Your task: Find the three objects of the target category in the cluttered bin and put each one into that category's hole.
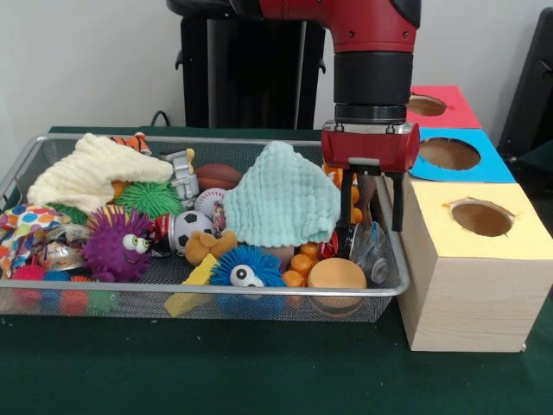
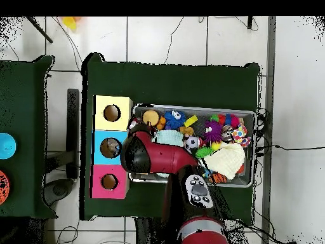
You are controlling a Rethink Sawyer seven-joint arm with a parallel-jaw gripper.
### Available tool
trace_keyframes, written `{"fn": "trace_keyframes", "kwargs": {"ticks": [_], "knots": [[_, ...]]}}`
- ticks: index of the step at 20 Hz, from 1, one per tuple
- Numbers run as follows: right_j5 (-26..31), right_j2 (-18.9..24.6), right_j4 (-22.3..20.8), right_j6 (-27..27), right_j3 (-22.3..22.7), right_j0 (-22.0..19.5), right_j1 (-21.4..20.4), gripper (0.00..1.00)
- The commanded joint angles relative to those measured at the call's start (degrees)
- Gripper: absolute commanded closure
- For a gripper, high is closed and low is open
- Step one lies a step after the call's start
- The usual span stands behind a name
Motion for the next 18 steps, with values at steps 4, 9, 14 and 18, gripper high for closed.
{"fn": "trace_keyframes", "kwargs": {"ticks": [4,9,14,18], "knots": [[4.3,-1.3,4.0,6.0,-8.5,1.4,3.4,0.0],[4.9,-2.2,4.5,5.7,-9.9,2.0,4.0,0.0],[4.8,-2.1,4.4,5.6,-10.1,1.8,4.3,0.0],[4.7,-2.3,4.0,5.6,-9.0,1.6,3.8,0.0]]}}
